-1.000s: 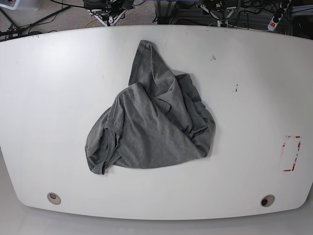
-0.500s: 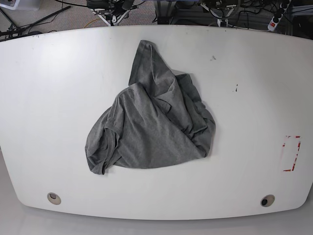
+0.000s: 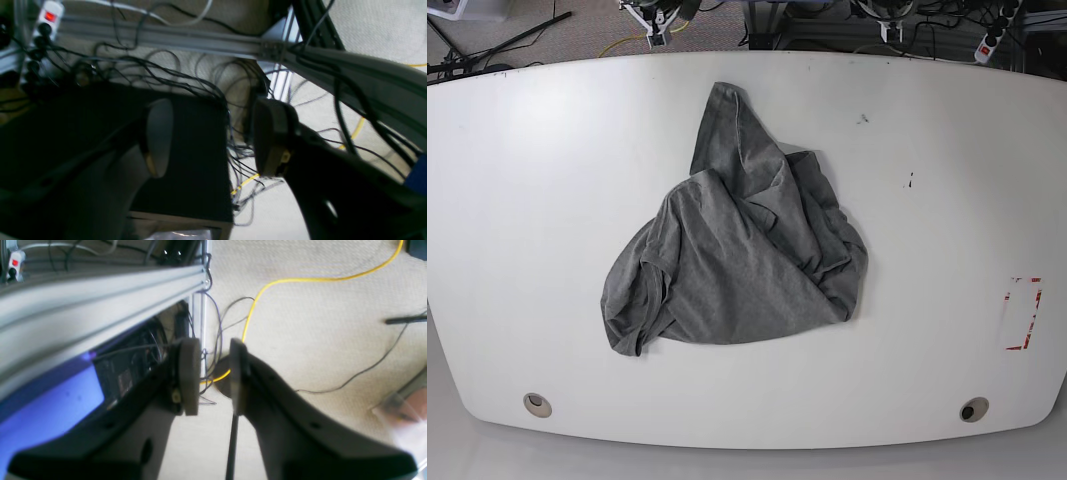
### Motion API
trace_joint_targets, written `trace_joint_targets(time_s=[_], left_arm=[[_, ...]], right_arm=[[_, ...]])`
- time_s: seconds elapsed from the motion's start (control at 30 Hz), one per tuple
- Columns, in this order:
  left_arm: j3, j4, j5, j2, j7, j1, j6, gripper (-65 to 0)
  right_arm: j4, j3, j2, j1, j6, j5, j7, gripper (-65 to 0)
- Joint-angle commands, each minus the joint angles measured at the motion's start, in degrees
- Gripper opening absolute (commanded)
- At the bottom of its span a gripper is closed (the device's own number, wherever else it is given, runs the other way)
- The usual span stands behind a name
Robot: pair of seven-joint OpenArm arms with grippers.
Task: Fold the T-shirt properly
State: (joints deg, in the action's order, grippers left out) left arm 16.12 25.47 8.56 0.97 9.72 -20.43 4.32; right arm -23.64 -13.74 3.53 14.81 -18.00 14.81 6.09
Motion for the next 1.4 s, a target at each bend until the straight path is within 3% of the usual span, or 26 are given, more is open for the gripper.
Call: trace_joint_targets(time_s=[0.0,0.4,0.7,0.93,1.37], left_arm=[[0.2,4.9,-0.2,-0.1,0.3,-3.0,-0.1,-30.3],[0.2,27.7,-0.2,-0.1,0.3,-18.5,0.2,-30.4],[0.2,44.4,-1.7,-0.6,0.3,-30.5,0.2,-30.4],[-0.1,55.8,-10.9,-0.4,0.3,-38.3,0.3,-30.4],[0.1,75.6,-11.2,-0.7,0.2,-48.3,0.3,-30.3]], right_arm=[[-6.1,0.1,0.2,2.4,-0.3,-0.6,0.9,-50.6],[-32.7,0.2,-1.5,18.4,-0.8,-6.1,-6.1,-50.6],[-46.9,-0.1,-2.7,31.0,-0.8,-6.3,-6.1,-50.6],[-60.4,0.2,-2.4,41.0,-0.8,-15.3,-6.1,-50.6],[-81.1,-0.3,-2.7,53.1,-0.8,-19.1,-6.2,-50.6]])
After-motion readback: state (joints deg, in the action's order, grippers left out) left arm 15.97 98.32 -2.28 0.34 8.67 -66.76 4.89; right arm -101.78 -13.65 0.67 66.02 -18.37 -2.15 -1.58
